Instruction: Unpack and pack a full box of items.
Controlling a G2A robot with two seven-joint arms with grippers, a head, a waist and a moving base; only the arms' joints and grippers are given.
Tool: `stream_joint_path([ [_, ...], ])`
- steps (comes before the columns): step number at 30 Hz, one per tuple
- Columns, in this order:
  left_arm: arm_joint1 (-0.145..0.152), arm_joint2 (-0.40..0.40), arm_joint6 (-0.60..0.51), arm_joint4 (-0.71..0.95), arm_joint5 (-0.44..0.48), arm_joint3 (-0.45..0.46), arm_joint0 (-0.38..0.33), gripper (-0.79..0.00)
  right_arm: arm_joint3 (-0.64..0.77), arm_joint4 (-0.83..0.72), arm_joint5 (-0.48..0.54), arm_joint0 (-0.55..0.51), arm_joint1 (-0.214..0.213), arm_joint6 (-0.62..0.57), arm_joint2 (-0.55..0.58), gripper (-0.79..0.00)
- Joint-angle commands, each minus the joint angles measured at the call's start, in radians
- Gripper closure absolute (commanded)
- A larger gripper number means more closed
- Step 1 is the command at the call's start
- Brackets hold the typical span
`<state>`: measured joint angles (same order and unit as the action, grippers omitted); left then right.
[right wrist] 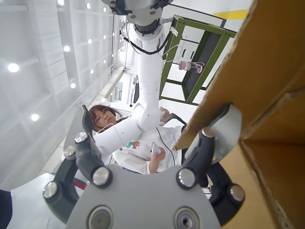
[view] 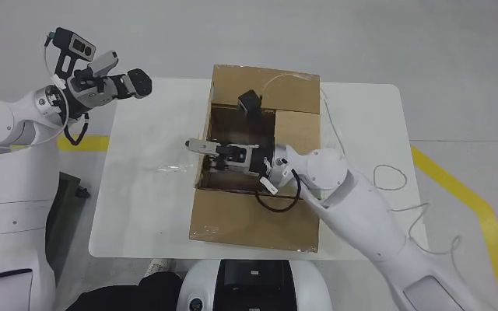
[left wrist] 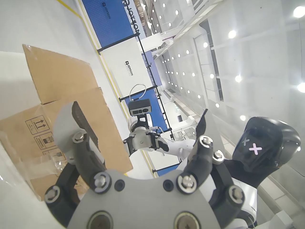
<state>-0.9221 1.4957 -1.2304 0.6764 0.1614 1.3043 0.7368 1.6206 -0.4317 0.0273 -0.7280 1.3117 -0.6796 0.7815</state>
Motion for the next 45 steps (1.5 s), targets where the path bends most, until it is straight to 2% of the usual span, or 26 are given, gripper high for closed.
stream_joint_path([
  [1, -0.001, -0.010, -0.002, 0.006, -0.003, -0.004, -0.015, -0.785, -0.035, -0.005, 0.018, 0.044, 0.020, 0.013, -0.042, -0.785],
  [11, -0.011, -0.065, -0.032, 0.060, -0.035, -0.029, -0.054, -0.785, -0.193, -0.017, 0.069, 0.194, 0.117, 0.032, -0.189, -0.785],
  [14, -0.010, -0.084, -0.069, 0.053, -0.071, -0.043, -0.042, -0.785, -0.223, -0.025, 0.078, 0.206, 0.135, 0.028, -0.204, -0.785],
  [23, -0.006, -0.100, -0.064, -0.001, -0.057, -0.086, -0.005, -0.785, -0.254, -0.014, 0.072, 0.208, 0.166, 0.003, -0.216, -0.785],
  [27, 0.002, -0.100, -0.072, -0.083, -0.036, -0.097, 0.006, -0.785, -0.229, -0.001, 0.052, 0.195, 0.162, -0.009, -0.182, -0.785],
  [31, 0.010, -0.084, -0.076, -0.105, -0.038, -0.097, 0.032, -0.785, -0.165, 0.036, 0.003, 0.162, 0.140, -0.035, -0.120, -0.785],
  [39, 0.026, -0.073, -0.070, -0.208, -0.039, -0.071, 0.100, -0.785, 0.005, 0.136, -0.124, 0.039, 0.078, -0.091, 0.042, -0.785],
  [45, 0.028, -0.092, -0.082, -0.210, -0.059, -0.037, 0.133, -0.785, 0.099, 0.188, -0.185, -0.054, 0.046, -0.123, 0.134, -0.785],
])
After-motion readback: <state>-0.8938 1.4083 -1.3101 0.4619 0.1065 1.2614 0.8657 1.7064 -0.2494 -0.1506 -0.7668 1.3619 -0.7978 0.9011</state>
